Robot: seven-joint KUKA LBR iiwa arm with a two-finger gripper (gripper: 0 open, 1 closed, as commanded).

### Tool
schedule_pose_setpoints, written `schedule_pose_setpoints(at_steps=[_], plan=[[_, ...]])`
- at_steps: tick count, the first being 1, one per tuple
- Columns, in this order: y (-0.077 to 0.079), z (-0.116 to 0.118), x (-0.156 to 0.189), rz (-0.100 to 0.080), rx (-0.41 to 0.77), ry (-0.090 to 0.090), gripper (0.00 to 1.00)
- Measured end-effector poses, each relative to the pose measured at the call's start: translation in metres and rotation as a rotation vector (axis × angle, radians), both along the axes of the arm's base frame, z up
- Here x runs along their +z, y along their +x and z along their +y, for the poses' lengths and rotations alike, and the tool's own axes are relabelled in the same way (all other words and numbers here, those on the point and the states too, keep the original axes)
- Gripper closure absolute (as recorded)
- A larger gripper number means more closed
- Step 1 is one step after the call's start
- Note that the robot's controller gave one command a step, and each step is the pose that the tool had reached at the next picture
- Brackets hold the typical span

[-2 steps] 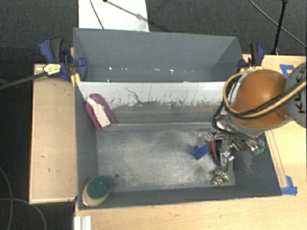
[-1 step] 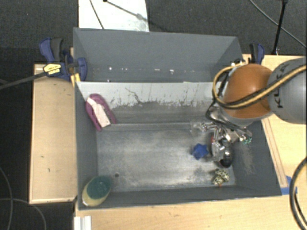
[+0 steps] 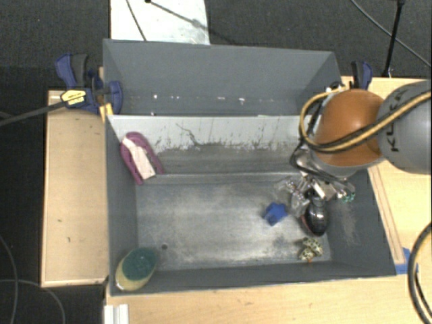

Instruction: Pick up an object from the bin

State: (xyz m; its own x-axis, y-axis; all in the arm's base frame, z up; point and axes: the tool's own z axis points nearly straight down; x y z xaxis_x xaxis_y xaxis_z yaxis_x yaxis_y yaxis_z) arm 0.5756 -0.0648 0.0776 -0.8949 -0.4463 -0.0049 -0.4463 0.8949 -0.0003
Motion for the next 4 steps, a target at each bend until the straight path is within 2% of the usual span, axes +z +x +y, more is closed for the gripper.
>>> schedule_pose_setpoints(at_steps=[1,2,3,4], plan=[[-0.021,-0.031,0.099,-0.006,0.005,-0.004,1.0],[-0.022,-0.029,0.094,0.002,0.005,-0.001,0.0],[-0.025,-0.023,0.029,0.007,-0.263,0.0,0.0],[0.007,0.05,0.013,0.0,-0.438,0.003,0.0]])
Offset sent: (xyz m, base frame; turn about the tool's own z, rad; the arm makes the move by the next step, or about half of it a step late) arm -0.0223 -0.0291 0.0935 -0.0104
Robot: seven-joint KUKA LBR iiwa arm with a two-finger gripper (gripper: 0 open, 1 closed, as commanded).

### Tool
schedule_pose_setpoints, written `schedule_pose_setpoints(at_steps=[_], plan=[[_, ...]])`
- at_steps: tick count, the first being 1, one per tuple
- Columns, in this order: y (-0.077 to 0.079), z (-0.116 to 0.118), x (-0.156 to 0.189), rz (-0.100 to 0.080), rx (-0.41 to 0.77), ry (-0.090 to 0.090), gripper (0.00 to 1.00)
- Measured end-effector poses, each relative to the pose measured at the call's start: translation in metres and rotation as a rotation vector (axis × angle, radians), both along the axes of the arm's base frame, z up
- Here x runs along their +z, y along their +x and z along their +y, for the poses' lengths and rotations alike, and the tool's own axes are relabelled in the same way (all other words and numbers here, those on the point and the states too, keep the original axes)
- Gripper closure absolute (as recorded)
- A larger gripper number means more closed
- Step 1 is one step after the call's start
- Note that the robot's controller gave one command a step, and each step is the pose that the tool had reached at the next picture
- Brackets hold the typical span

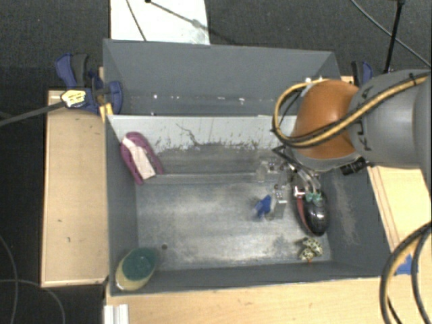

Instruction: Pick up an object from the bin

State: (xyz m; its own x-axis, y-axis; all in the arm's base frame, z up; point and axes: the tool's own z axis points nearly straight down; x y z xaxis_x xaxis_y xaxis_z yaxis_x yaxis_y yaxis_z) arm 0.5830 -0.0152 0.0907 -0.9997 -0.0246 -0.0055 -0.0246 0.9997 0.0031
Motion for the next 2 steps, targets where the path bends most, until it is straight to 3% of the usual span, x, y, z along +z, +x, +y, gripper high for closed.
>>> schedule_pose_setpoints(at_steps=[1,2], plan=[[0.0,-0.003,0.001,0.001,-0.002,-0.002,1.0],[-0.063,-0.002,0.117,-0.003,0.001,-0.003,1.0]])
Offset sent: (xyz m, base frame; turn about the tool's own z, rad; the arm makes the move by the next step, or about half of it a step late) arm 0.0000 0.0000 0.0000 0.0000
